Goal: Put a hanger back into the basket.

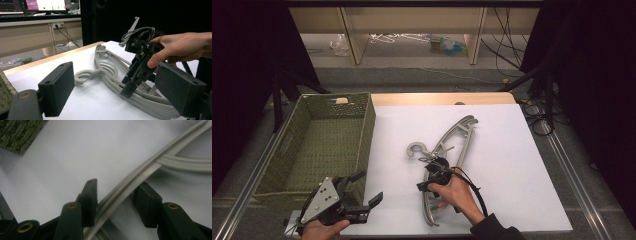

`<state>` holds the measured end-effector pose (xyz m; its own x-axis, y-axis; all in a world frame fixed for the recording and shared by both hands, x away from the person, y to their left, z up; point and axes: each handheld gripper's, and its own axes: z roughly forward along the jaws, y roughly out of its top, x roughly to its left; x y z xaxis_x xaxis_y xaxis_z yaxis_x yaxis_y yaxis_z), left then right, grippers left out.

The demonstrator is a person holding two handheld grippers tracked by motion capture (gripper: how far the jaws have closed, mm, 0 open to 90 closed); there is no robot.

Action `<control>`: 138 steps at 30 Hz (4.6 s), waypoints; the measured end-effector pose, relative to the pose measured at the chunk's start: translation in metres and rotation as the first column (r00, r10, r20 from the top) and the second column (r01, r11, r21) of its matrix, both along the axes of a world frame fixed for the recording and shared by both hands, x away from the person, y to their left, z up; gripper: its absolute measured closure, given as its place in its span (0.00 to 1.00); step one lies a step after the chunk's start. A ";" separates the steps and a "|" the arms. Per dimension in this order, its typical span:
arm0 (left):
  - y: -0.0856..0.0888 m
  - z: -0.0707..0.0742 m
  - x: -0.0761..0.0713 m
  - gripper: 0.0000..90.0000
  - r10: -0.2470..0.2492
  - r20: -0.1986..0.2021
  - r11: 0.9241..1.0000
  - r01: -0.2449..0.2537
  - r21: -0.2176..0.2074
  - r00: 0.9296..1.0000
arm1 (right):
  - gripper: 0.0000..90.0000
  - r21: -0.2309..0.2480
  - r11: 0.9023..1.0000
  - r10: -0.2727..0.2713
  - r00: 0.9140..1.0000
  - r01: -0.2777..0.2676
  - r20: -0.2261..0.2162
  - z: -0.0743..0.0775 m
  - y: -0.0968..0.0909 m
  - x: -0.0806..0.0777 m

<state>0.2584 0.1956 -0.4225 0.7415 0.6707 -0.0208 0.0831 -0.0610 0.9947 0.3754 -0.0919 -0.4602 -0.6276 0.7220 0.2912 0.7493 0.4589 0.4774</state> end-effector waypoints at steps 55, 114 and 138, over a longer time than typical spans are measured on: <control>-0.003 0.000 0.000 0.18 -0.004 0.018 0.999 0.004 0.036 1.000 | 0.91 0.219 0.968 0.098 0.989 -0.120 0.108 0.047 -0.098 -0.007; -0.125 -0.002 0.072 0.86 -0.469 0.041 0.610 0.290 0.737 0.882 | 0.62 0.122 0.931 0.294 0.905 -0.344 0.307 0.084 -0.153 -0.049; -0.105 0.042 0.109 0.88 -0.102 -0.293 0.899 0.214 0.381 0.951 | 0.38 0.144 0.981 0.060 0.911 -0.128 0.407 0.088 -0.146 -0.062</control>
<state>0.3675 0.0908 -0.3807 0.8437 0.5364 0.0204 0.2892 -0.4862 0.8246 0.3138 -0.2383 -0.3725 -0.7785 0.6178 0.1108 0.4374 0.4073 0.8018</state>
